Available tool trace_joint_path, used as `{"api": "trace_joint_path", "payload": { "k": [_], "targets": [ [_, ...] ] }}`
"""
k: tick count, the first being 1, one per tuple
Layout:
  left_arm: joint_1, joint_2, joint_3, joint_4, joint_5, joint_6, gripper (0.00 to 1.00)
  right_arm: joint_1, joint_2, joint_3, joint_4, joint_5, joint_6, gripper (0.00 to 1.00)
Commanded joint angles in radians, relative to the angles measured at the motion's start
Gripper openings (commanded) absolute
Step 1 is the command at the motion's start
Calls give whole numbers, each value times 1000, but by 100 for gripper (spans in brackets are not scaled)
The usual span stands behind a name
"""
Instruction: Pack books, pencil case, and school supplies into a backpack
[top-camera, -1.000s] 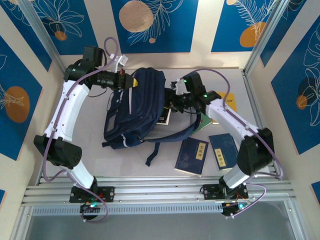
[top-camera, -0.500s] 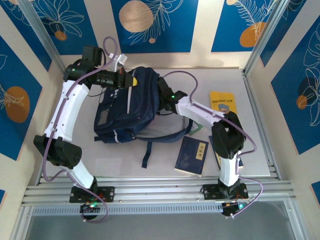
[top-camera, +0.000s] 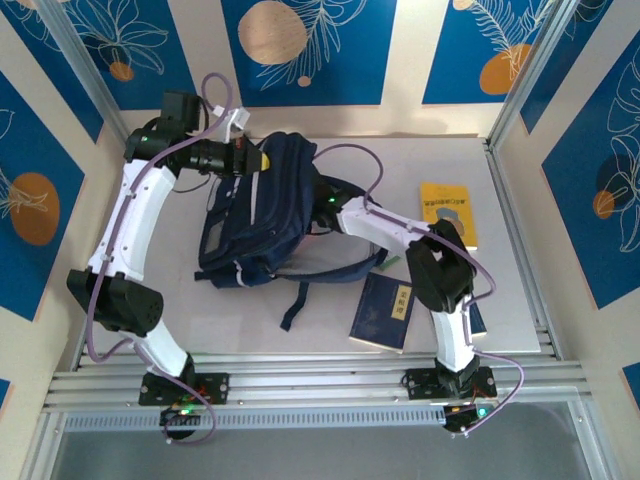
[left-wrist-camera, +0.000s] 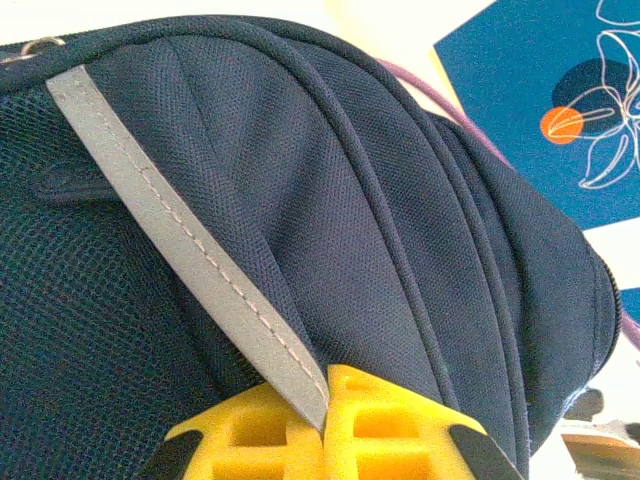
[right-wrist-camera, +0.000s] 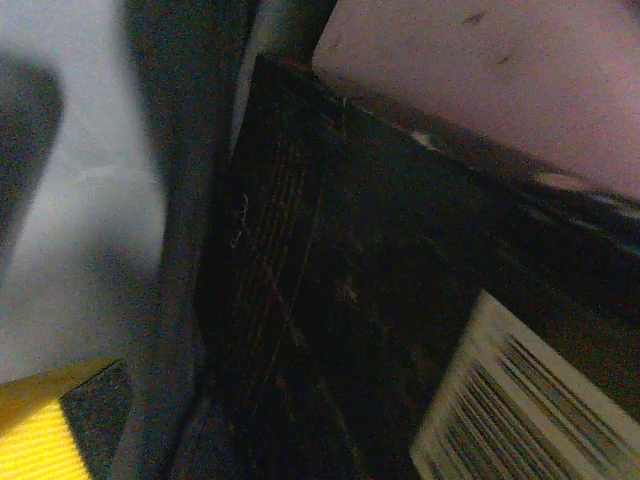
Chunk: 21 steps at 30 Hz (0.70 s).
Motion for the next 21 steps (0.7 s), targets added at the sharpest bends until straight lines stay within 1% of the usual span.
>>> {"api": "trace_joint_path", "payload": {
  "k": [1, 7, 9, 12, 15, 17, 21],
  "targets": [
    [37, -56, 26, 93, 46, 26, 0, -30, -122, -35, 7, -48, -90, 99],
    [54, -70, 2, 90, 27, 28, 0, -71, -217, -151, 14, -122, -149, 99],
    [55, -72, -6, 81, 7, 37, 0, -78, -254, -180, 2, -118, -163, 100],
    [56, -76, -17, 65, -30, 50, 0, -81, -334, -235, -23, -72, -167, 98],
    [56, -77, -26, 57, -50, 55, 0, -77, -408, -291, -52, -48, -175, 92],
    [56, -75, -36, 55, -53, 57, 0, -70, -445, -320, -59, -65, -181, 82],
    [54, -69, -57, 46, -85, 66, 0, -23, -440, -268, -142, -83, -208, 72]
  ]
}}
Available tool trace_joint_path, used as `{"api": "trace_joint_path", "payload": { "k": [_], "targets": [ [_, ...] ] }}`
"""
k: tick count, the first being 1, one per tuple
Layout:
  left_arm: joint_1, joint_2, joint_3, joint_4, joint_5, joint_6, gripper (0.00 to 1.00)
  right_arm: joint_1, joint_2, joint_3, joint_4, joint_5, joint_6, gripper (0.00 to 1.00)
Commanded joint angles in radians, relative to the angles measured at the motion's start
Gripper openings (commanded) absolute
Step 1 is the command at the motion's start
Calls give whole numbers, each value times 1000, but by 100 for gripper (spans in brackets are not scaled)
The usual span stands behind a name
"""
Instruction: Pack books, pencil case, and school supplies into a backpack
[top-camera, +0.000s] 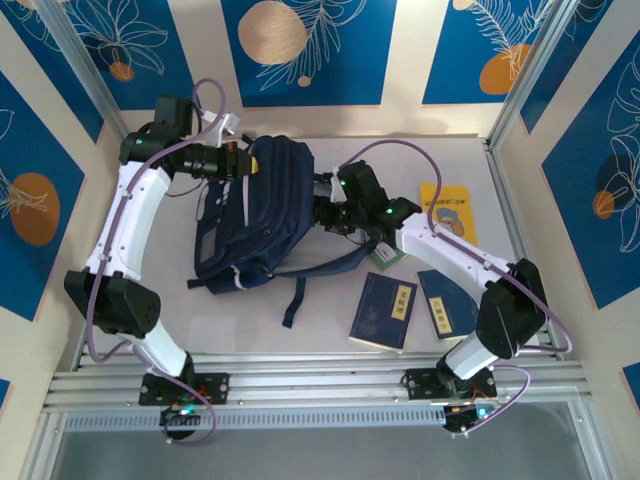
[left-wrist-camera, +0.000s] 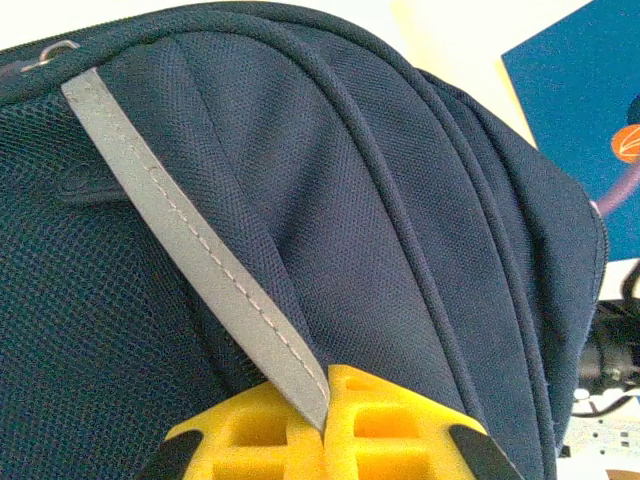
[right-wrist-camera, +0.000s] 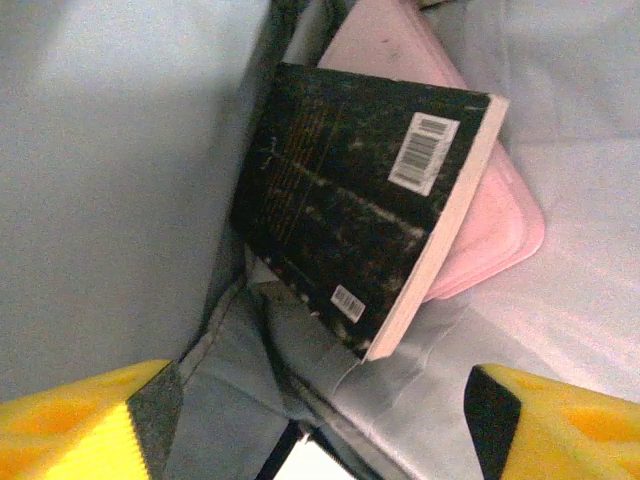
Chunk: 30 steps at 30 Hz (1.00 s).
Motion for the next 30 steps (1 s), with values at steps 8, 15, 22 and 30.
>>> {"api": "trace_joint_path", "payload": {
  "k": [8, 15, 22, 30],
  "targets": [
    [8, -45, 4, -15, -198, 92, 0, 138, 149, 215, -177, -27, -54, 71],
    [-8, -25, 22, -60, -435, 164, 0, 137, 118, 172, -363, 285, 31, 96],
    [-22, 38, 49, -57, -502, 148, 0, 119, -28, -7, -486, 497, 14, 100],
    [-28, 172, 100, -30, -527, 72, 19, -4, -260, -290, -527, 478, 122, 99]
  ]
}}
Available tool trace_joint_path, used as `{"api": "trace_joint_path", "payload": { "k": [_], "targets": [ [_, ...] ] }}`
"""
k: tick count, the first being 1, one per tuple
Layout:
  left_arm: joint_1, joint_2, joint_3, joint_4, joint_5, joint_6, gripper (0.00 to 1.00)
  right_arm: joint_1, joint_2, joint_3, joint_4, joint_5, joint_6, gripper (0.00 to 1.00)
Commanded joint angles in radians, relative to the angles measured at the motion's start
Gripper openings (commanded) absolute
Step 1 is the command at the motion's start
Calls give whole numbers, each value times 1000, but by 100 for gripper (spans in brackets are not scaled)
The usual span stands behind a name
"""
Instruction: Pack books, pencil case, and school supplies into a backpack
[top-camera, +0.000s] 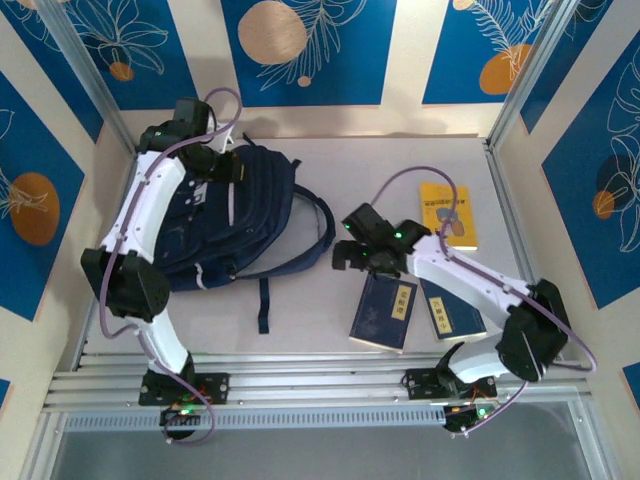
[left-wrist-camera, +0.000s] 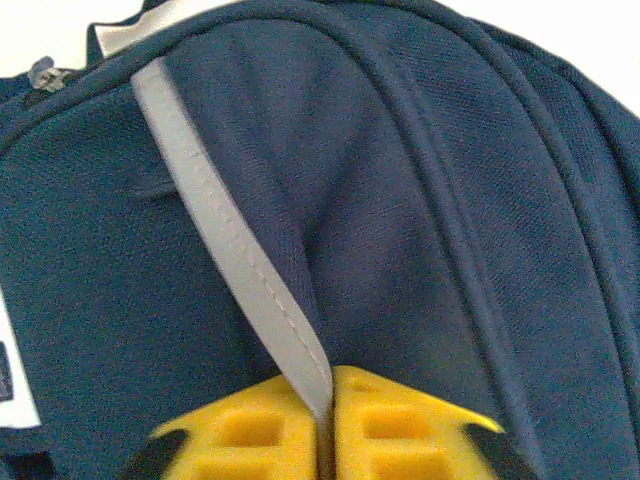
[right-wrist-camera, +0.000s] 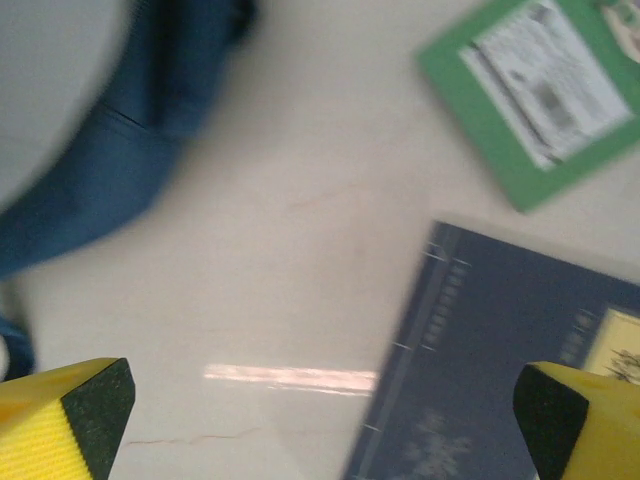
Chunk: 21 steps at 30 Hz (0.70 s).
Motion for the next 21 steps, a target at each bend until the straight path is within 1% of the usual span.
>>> {"api": "trace_joint_path", "payload": {
  "k": [1, 3, 4, 6, 7, 9, 13, 17, 21],
  "targets": [
    [-6, 48, 49, 34, -15, -45, 25, -82, -117, -130, -36, -22, 76, 98],
    [-15, 31, 12, 85, 31, -81, 37, -147, -176, -219, -16, -87, 98, 98],
    [-19, -2, -45, 142, 67, -108, 43, -181, -205, -262, -6, -120, 111, 99],
    [-26, -78, -156, 246, 110, -170, 51, -242, -249, -334, 27, -190, 120, 99],
    [-36, -114, -200, 278, 117, -193, 54, -273, -268, -364, 49, -223, 119, 99],
    [-63, -178, -266, 317, 130, -226, 54, -323, -289, -408, 93, -277, 108, 99],
    [-178, -320, -452, 420, 125, -303, 55, -419, -289, -489, 198, -390, 104, 98],
    [-315, -437, -701, 580, 99, -452, 55, -468, -281, -530, 245, -419, 102, 97],
    [-454, -467, -917, 762, 66, -611, 57, -479, -278, -552, 272, -429, 89, 97]
  ]
}}
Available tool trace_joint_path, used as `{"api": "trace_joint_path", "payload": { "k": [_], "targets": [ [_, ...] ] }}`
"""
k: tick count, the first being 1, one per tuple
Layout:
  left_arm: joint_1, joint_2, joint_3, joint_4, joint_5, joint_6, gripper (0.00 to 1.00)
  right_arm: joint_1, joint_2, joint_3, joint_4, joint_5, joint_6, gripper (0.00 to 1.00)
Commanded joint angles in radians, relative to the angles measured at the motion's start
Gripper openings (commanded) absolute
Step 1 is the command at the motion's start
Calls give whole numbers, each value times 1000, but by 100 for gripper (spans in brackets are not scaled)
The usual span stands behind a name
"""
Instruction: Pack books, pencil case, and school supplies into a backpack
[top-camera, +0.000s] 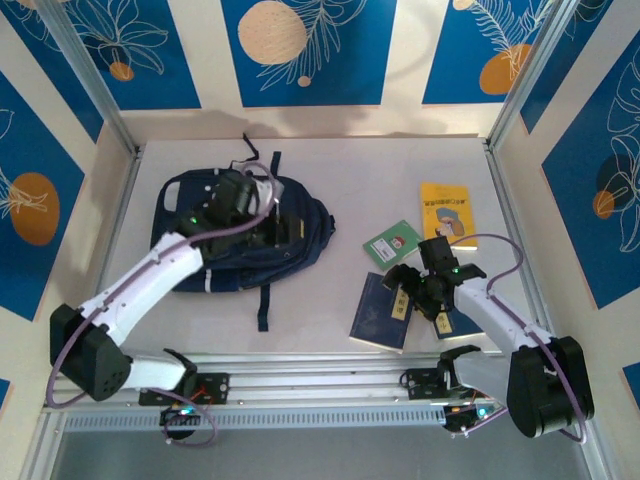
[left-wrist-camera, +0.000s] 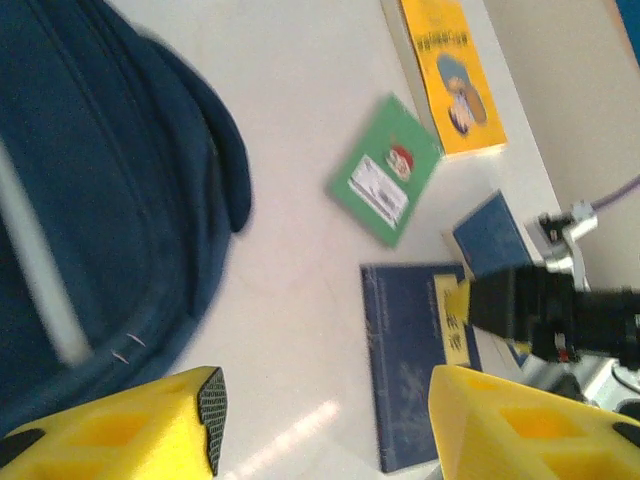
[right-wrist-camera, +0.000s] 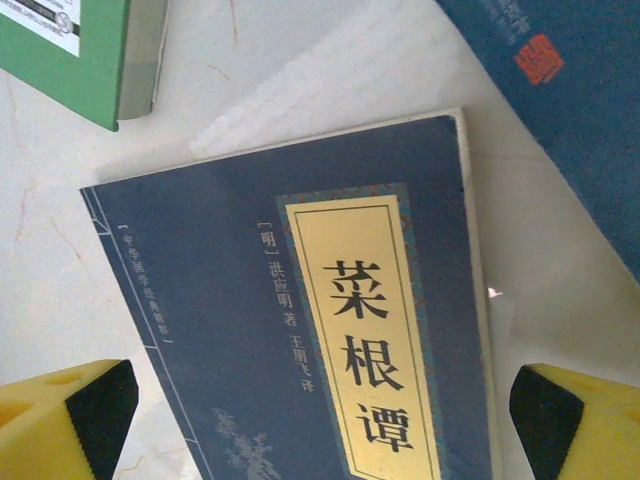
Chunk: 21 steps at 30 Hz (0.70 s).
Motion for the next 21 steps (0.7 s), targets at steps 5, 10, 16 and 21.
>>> {"api": "trace_joint_path", "payload": {
  "k": [5, 10, 16, 21],
  "targets": [
    [-222, 134, -167, 288, -40, -212, 58, -6, 36, -43, 121, -123, -28, 97],
    [-310, 294, -149, 374, -20, -261, 59, -3, 113, -59, 240, -275, -17, 96],
    [-323, 408, -129, 356, -54, -301, 59, 14, 108, -66, 289, -318, 15, 92],
    [-321, 475, -137, 447, -5, -324, 58, 33, 85, -81, 305, -329, 17, 85]
  ]
}}
